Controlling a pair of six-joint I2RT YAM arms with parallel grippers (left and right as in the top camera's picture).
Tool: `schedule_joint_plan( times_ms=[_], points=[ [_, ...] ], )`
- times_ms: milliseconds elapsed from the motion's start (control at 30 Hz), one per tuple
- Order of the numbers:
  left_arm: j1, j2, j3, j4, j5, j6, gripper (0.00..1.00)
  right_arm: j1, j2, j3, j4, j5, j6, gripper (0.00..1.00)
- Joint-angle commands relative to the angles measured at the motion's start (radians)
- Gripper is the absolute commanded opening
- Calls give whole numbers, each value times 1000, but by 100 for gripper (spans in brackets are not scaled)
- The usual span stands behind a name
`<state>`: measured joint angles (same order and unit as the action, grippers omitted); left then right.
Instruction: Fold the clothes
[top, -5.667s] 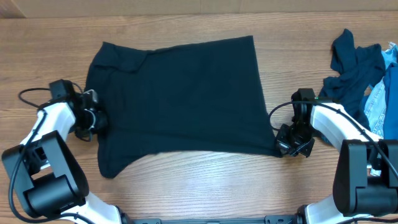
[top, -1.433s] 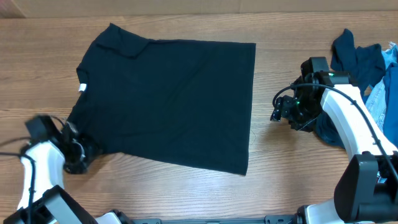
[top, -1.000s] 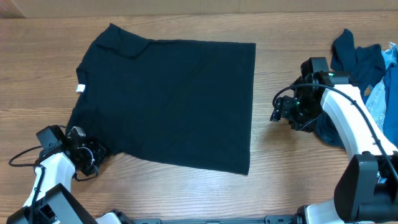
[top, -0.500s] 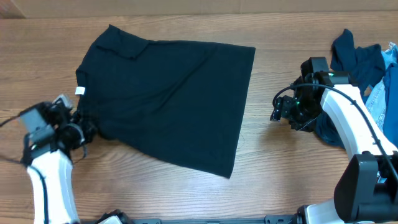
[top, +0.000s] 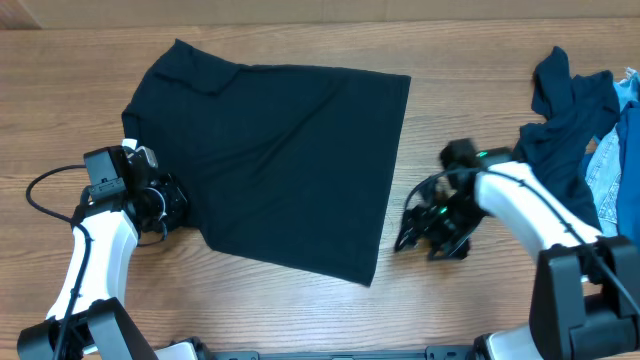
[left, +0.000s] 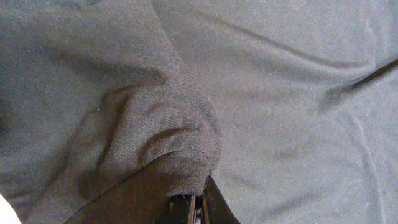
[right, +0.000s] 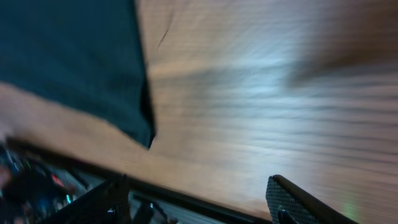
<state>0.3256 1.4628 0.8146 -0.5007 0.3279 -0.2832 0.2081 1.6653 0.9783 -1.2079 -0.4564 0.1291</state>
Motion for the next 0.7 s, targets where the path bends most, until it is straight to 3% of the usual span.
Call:
schedule_joint_plan(
  times_ms=[0, 167, 333, 567, 667],
  points=[
    [-5, 1, 15, -12, -10, -9, 4, 153, -16, -24, 45, -72, 7, 74],
    [-5, 1, 15, -42, -10, -9, 4, 257, 34, -24, 121, -34, 46, 72],
    [-5, 1, 15, -48, -10, -9, 4, 258, 158, -24, 168, -76, 45, 64],
    [-5, 1, 15, -51, -10, -9, 4, 324, 161, -24, 195, -91, 71, 51],
    [-5, 1, 15, -51, -10, -9, 4, 334, 161, -24, 213, -91, 85, 41]
  ],
)
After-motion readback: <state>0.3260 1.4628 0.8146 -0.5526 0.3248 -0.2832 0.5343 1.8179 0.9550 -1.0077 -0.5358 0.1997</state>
